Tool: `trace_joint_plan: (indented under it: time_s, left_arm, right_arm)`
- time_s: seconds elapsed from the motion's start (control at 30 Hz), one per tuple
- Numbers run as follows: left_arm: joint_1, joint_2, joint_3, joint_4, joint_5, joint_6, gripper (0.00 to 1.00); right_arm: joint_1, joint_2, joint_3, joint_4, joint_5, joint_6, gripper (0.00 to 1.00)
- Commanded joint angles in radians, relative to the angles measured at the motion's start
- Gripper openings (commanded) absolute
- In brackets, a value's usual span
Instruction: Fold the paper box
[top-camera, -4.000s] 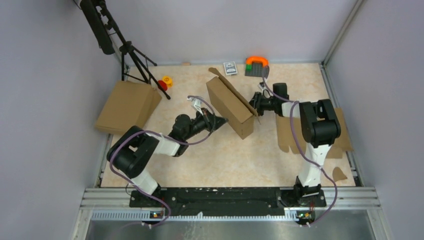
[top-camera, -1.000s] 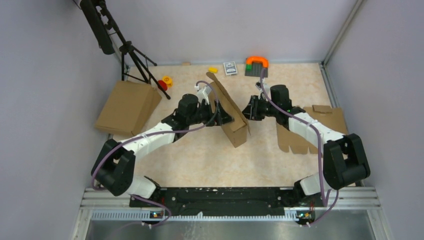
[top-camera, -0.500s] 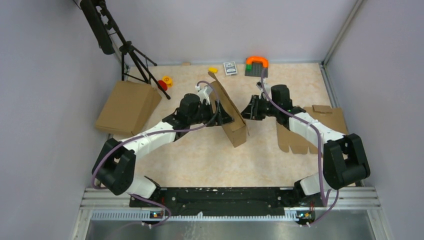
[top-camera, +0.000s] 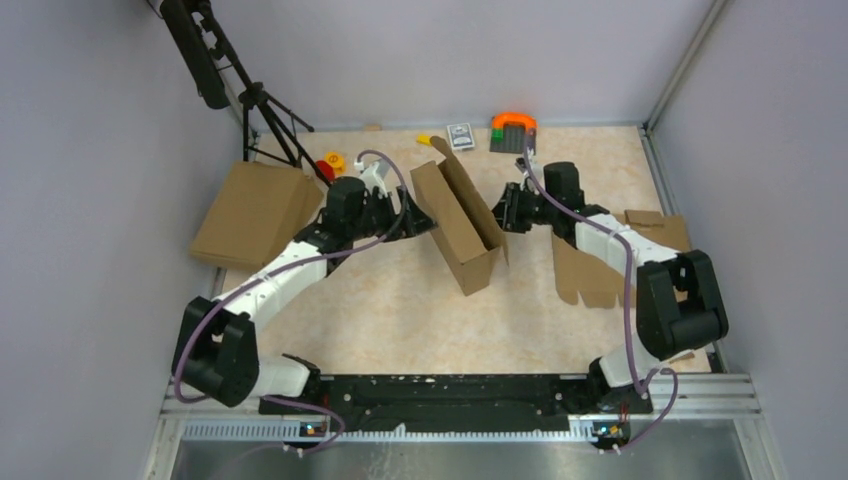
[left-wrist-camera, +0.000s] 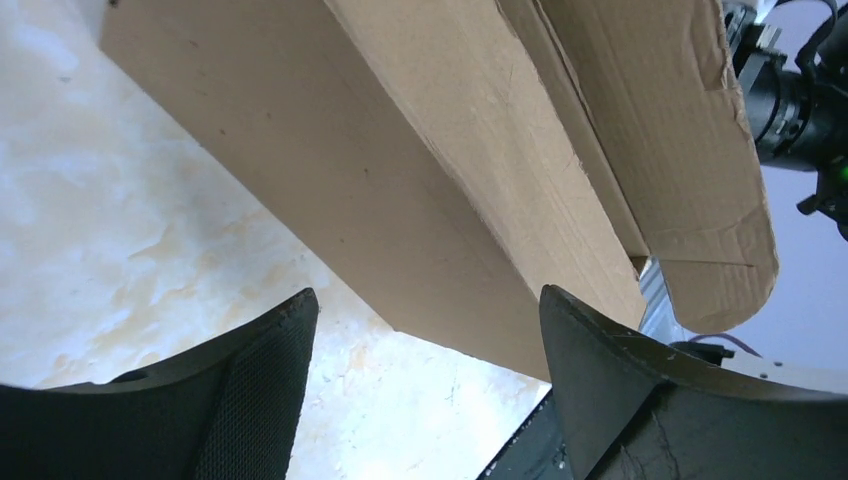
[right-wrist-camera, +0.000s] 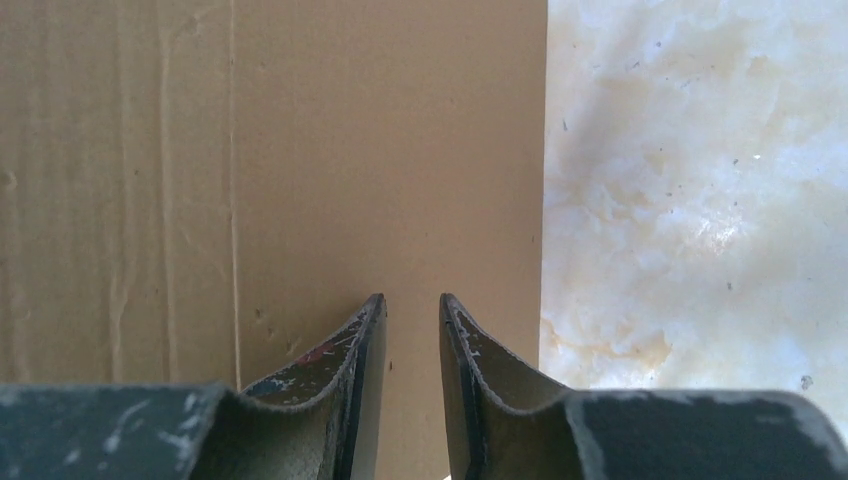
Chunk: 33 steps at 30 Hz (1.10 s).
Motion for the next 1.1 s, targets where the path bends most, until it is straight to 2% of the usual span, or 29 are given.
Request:
trace_joint_plan:
  time_s: [0.0,0.1,0.37,0.6,0.73,0.93,1.07]
  left_arm:
    - [-0.01,0.066,-0.01,0.124,0.119,-0.038,0.81]
    - [-0.014,0.086,-0.041,0.251,0.149,-0.094,0.77]
    - [-0.08,0.125,-0.023,0.282,0.129,-0.115,0.69]
    - [-0.144,0.101,-0.048,0.305,0.079,-0.146,0.66]
    - [-0.178,0.081,-0.069,0.345,0.066,-0.176,0.63]
    - [-0.262,-0.025,-0.104,0.312,-0.088,-0.186,0.61]
    - [-0.342,-0.079,-0.131,0.31,-0.21,-0.201,0.6]
  right_arm:
    - [-0.001,0.031,0.066,0.065,-0.051,0.007,0.26]
    - [0.012,0.016,0.074,0.047,-0.039,-0.004,0.26]
    - [0.061,0.007,0.131,-0.048,-0.013,-0.048,0.26]
    - [0.081,0.072,0.18,-0.116,-0.012,-0.107,0.27]
    - [0.103,0.075,0.174,-0.111,-0.027,-0.118,0.24]
    - [0.127,0.048,0.167,-0.143,-0.067,-0.148,0.23]
    - [0.128,0.073,0.187,-0.164,-0.167,-0.177,0.24]
